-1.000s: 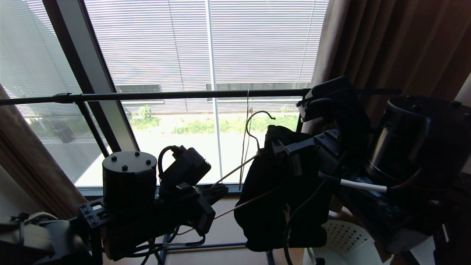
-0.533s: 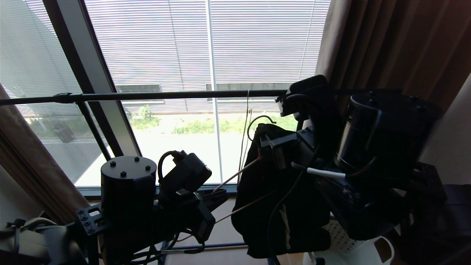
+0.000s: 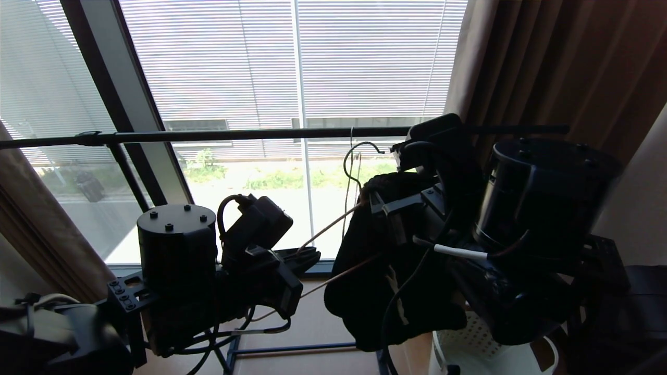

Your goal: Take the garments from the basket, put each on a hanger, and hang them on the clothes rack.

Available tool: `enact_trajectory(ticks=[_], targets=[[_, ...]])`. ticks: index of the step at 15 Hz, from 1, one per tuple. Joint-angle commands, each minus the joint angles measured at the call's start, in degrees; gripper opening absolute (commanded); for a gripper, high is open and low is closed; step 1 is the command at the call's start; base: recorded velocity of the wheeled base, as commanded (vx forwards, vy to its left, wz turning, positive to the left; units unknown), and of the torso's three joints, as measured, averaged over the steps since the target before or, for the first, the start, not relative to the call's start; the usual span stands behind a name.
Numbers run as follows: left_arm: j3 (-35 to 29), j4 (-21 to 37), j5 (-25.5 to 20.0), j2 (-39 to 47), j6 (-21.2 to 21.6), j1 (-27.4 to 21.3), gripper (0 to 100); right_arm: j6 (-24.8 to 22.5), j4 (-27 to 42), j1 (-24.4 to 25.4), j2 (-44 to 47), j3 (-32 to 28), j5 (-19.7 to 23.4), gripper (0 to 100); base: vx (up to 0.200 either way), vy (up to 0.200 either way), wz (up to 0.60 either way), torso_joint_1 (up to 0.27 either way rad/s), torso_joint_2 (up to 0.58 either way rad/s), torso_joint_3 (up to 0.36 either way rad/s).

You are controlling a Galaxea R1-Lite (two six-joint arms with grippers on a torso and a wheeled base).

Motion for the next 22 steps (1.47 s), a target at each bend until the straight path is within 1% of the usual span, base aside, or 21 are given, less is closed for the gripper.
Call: enact_trajectory(ticks=[1,3,7,9,10,11,12,13,15,16,17,18,19,20,21,22], targets=[[-0.4,-0.1,0.9,1.4,0.0,0.2,0,0.0,0.1,0.7,-1.4,0.8,0.0,100,0.000,0.000,0.00,0.000,0.00,0.000],[-1.0,-0.1,1.7,1.9,-0.6,0.4,0,0.0,0.1,0.9,-2.1,1.7,0.0,100,0.000,0.000,0.00,0.000,0.00,0.000],[-0.9,-0.1,1.8,1.8,-0.8,1.2,0,-0.4,0.3,0.9,-4.1,3.1,0.0,100,0.000,0.000,0.00,0.000,0.00,0.000],[0.4,-0.1,1.5,1.3,-0.6,1.2,0,-0.4,0.5,0.8,-7.0,5.8,0.2,100,0.000,0.000,0.00,0.000,0.00,0.000],[2.0,-0.2,0.9,0.4,-0.5,1.9,0,-0.6,1.9,0.4,-9.7,7.0,1.6,100,0.000,0.000,0.00,0.000,0.00,0.000],[2.0,-0.2,0.9,0.4,-0.5,1.9,0,-0.6,1.9,0.4,-9.7,7.0,1.6,100,0.000,0.000,0.00,0.000,0.00,0.000],[4.0,-1.1,-2.0,-0.5,-0.2,3.0,0,-0.7,9.5,-2.5,-15.3,7.6,8.9,100,0.000,0.000,0.00,0.000,0.00,0.000],[5.7,-1.5,-4.7,-1.0,0.5,4.0,0,-1.0,20.8,-5.6,-21.4,6.9,19.8,100,0.000,0.000,0.00,0.000,0.00,0.000],[6.9,-1.8,-6.4,-1.6,1.4,4.1,0,-1.9,36.9,-11.8,-26.6,3.5,33.9,100,0.000,0.000,0.00,0.000,0.00,0.000],[7.1,-1.8,-7.7,-2.2,1.6,4.1,0,-2.9,40.2,-13.4,-27.2,2.7,37.5,100,0.000,0.000,0.00,0.000,0.00,0.000],[7.3,-1.8,-9.0,-2.6,2.1,4.1,0,-7.9,45.6,-18.4,-27.9,1.9,46.4,100,0.000,0.000,0.00,0.000,0.00,0.000],[7.7,-1.8,-9.9,-2.8,2.6,4.1,0,-11.8,47.1,-21.3,-27.8,1.8,51.0,100,0.000,0.000,0.00,0.000,0.00,0.000],[8.1,-1.8,-10.5,-2.9,3.0,4.3,0,-13.9,47.9,-22.7,-27.5,1.8,53.8,100,0.000,0.000,0.00,0.000,0.00,0.000],[8.9,-1.8,-11.7,-3.3,4.4,4.6,0,-17.1,49.9,-24.5,-26.4,1.6,59.9,100,0.000,0.000,0.00,0.000,0.00,0.000],[9.8,-1.8,-13.6,-3.8,5.1,4.9,0,-19.3,52.1,-24.8,-24.7,0.8,64.5,100,0.000,0.000,0.00,0.000,0.00,0.000],[10.4,-1.8,-14.6,-4.1,5.9,5.3,0,-21.1,54.0,-24.8,-22.9,-0.3,67.4,100,0.000,0.000,0.00,0.000,0.00,0.000]])
